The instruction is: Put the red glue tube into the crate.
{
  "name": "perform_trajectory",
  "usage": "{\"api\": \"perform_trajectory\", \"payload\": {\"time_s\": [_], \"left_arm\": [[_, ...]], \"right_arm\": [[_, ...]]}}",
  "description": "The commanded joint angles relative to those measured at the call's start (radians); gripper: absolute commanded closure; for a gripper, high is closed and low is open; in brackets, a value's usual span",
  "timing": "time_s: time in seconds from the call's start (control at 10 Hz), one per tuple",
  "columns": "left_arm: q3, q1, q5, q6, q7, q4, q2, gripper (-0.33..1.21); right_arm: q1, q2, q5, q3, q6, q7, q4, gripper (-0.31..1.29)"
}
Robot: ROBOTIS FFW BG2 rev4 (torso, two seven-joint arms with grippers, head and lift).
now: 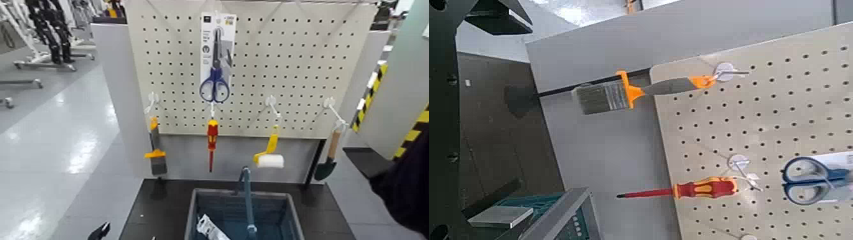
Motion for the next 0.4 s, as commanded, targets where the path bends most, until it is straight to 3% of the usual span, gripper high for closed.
{"api": "perform_trajectory", "payload": {"time_s": [0.1, 0.4], "left_arm": [[-0.012, 0.000, -0.023, -0.071, 0.030, 0.024, 0.000, 0.06], [-0.015, 0.003, -0.019, -0.085, 0.050, 0.029, -0.001, 0.07]], "right_arm": [[0.000, 0.115, 0.007, -0.005, 0.005, 0.013, -0.003, 0.06], [0.014, 0.123, 0.031, -0.005, 0.026, -0.027, -0.023, 0.18]]}}
